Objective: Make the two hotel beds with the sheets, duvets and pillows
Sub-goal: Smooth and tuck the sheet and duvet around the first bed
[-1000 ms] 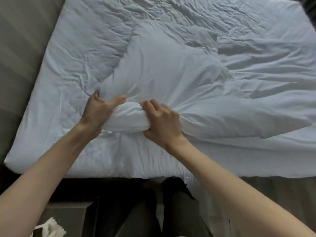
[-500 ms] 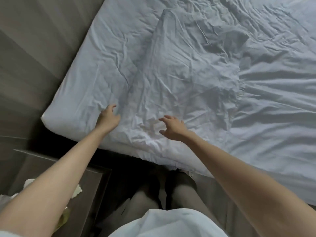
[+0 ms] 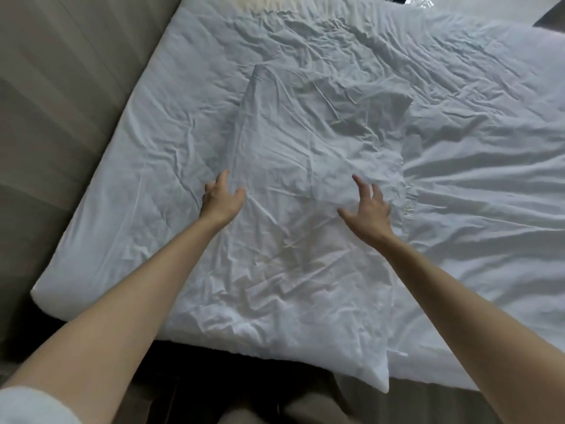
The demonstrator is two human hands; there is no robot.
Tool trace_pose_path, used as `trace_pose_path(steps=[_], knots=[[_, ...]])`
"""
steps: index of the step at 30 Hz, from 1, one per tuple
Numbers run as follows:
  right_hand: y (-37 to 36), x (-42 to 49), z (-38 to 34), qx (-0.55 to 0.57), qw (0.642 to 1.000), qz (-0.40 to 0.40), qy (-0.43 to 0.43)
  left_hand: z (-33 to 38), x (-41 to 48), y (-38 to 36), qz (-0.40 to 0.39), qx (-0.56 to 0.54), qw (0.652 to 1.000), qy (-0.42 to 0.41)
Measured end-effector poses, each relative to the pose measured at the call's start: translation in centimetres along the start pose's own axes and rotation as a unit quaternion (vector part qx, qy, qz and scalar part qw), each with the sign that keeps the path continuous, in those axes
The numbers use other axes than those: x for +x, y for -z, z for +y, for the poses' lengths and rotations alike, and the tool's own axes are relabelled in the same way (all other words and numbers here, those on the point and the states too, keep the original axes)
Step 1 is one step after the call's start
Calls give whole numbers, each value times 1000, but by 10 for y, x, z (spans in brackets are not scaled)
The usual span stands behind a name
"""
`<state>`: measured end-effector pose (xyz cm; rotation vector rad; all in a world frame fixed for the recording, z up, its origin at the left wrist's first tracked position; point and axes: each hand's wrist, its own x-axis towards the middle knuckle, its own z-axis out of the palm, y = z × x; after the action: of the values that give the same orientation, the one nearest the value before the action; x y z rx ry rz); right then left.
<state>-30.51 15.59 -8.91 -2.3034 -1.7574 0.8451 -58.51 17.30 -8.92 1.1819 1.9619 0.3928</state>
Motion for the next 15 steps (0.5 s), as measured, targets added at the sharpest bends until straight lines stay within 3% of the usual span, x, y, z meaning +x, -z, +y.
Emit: trace_pose_path(steps=[6,15], knots=[[15,84,28,94,992,6,-86,28,82,-30,30,-1,998,56],[-18,190,73,117,973,-29,-197,15,196,-50,57,-50,988,132]])
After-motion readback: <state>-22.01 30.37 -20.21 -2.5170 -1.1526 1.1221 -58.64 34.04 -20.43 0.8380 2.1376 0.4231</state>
